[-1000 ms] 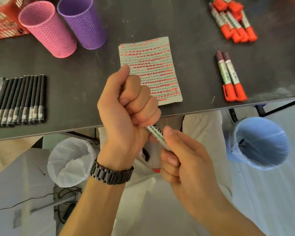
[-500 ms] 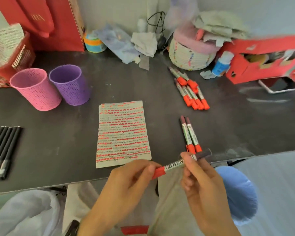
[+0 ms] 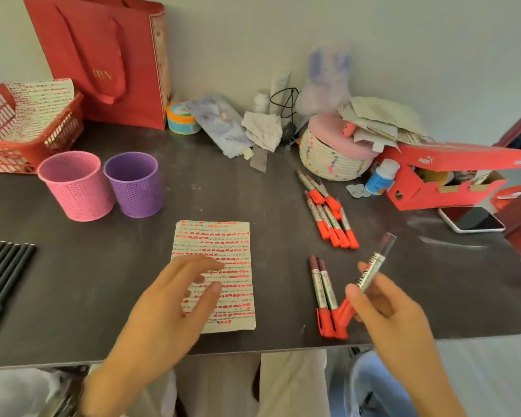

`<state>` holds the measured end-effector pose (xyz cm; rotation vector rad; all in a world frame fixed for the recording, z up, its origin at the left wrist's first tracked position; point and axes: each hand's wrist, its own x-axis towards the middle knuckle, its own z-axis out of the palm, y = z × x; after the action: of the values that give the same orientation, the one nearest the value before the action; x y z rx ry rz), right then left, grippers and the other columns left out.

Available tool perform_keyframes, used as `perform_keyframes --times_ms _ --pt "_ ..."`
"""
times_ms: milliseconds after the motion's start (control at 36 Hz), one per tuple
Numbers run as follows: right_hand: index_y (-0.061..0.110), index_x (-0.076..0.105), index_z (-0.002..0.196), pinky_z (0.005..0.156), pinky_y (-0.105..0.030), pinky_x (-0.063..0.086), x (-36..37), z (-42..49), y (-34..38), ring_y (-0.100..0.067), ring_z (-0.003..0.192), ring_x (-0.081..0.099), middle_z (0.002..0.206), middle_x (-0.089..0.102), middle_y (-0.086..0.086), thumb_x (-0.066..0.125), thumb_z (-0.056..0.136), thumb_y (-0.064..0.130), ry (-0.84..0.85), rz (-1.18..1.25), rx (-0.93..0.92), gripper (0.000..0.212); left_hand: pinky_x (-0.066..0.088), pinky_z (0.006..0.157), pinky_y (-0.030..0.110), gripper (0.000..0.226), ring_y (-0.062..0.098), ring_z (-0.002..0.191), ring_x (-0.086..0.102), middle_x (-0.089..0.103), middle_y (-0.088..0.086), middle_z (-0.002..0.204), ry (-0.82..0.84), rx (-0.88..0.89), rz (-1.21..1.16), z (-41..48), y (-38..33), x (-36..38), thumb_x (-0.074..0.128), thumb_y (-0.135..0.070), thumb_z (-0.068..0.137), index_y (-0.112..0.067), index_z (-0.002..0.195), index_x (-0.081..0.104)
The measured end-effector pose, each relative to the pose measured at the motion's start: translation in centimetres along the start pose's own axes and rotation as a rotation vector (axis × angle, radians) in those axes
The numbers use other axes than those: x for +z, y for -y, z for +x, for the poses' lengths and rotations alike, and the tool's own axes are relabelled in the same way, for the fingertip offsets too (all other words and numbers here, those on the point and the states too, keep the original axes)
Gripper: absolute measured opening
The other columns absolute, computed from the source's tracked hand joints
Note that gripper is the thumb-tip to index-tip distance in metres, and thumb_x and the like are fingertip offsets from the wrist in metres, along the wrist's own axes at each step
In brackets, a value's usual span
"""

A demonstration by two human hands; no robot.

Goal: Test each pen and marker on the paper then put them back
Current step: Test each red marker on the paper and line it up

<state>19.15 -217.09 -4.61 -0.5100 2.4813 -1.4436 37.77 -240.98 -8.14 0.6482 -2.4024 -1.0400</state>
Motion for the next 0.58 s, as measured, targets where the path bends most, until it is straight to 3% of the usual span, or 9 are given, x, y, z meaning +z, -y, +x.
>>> perform_keyframes --times_ms 83,139,194,389,583 --pt "0.056 0.054 0.112 0.078 -0.028 0.05 -2.2 2.6 -0.8 0.005 0.076 0.067 0.084 0.072 0.024 0.077 0.081 0.045 0.037 -0.199 0.041 0.04 0.045 0.097 0.023 0.04 0.003 0.12 0.051 0.05 -0.027 0.133 -0.047 -0.088 0.156 1.3 2.6 -1.8 0.043 -0.056 0.09 -0.045 0.127 0.055" --pt "0.051 0.051 0.114 0.073 -0.022 0.045 -2.8 3.8 -1.2 0.006 0.077 0.065 0.08 0.071 0.027 0.079 0.08 0.046 0.087 -0.3 0.077 0.045 0.044 0.106 0.039 0.052 0.016 0.131 0.046 0.051 -0.013 0.142 -0.014 -0.162 0.258 1.7 4.1 -2.3 0.042 -0.055 0.09 -0.036 0.137 0.053" --pt "0.044 0.054 0.115 0.071 -0.02 0.043 -2.7 4.5 -1.6 0.003 0.082 0.065 0.079 0.072 0.024 0.079 0.08 0.047 0.144 -0.397 0.099 0.043 0.039 0.112 0.045 0.054 0.021 0.137 0.043 0.05 -0.005 0.149 0.019 -0.194 0.353 1.6 5.3 -2.2 0.045 -0.051 0.093 -0.032 0.143 0.052" --pt "0.045 0.063 0.107 0.065 -0.018 0.046 -1.1 4.2 -2.5 0.004 0.067 0.067 0.076 0.072 0.023 0.076 0.084 0.045 0.259 -0.487 0.121 0.027 0.036 0.115 0.047 0.05 0.023 0.141 0.044 0.051 -0.006 0.149 0.052 -0.132 0.507 1.3 7.2 -1.3 0.036 -0.056 0.102 -0.034 0.14 0.058" --pt "0.046 0.063 0.103 0.08 -0.032 0.05 -0.1 3.6 -2.6 -0.004 0.08 0.066 0.083 0.072 0.019 0.072 0.083 0.053 0.18 -0.519 0.131 0.024 0.031 0.118 0.045 0.059 0.019 0.145 0.037 0.045 -0.01 0.154 0.094 -0.131 0.504 1.4 7.4 -1.5 0.031 -0.06 0.093 -0.038 0.143 0.053"
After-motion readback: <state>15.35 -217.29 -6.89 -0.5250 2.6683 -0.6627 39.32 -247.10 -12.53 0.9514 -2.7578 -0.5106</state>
